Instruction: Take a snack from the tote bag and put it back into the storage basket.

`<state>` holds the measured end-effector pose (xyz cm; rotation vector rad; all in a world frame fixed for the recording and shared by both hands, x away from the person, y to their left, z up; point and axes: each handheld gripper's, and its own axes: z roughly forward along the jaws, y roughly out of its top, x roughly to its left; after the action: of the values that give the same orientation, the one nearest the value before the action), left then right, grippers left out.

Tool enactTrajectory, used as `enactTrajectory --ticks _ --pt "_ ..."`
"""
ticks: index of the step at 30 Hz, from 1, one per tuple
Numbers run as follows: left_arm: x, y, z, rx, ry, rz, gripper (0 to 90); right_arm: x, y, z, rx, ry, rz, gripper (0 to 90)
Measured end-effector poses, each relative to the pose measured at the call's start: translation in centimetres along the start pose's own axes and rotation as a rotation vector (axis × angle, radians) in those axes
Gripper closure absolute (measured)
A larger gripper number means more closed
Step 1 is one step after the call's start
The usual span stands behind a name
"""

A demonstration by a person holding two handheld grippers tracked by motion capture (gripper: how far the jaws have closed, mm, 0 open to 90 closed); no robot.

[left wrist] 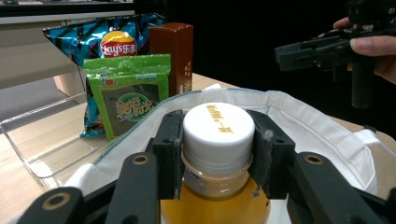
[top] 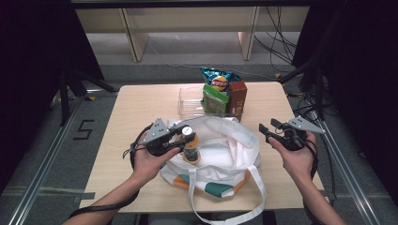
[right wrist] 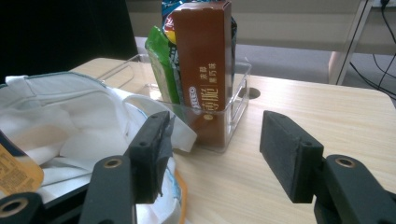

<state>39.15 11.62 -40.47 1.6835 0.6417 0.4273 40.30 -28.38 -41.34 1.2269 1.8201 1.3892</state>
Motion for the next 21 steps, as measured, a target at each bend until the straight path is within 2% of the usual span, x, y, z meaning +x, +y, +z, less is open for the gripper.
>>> enactTrajectory --ticks 2,4,6,8,9,10,21 --pt "0.1 0.3 0.0 -0.002 0.002 -0.002 58.6 0.1 0.1 -0.1 0.008 0.005 0.013 43.6" --pt "0.1 0.5 -0.1 -0.004 0.001 -0.004 58.6 0.0 0.0 0.1 -0.014 -0.008 0.006 43.6" --pt "0.2 0.7 -0.1 -0.004 0.003 -0.011 58.6 0.0 -0.1 0.0 -0.010 -0.008 0.018 43.6" --pt "0.3 1.0 -0.2 -0.006 0.005 -0.009 58.6 -0.2 0.0 -0.1 0.003 0.004 0.006 43.6" --pt "0.3 1.1 -0.2 -0.006 0.007 -0.012 58.6 -0.3 0.0 0.0 -0.007 0.001 -0.002 43.6" --pt "0.4 1.2 -0.3 -0.010 0.007 -0.012 58.6 -0.2 0.1 -0.2 0.008 0.000 0.016 43.5" --pt "0.5 2.4 -0.6 -0.024 0.014 -0.011 58.7 -0.1 0.1 -0.2 0.008 0.004 0.020 43.5"
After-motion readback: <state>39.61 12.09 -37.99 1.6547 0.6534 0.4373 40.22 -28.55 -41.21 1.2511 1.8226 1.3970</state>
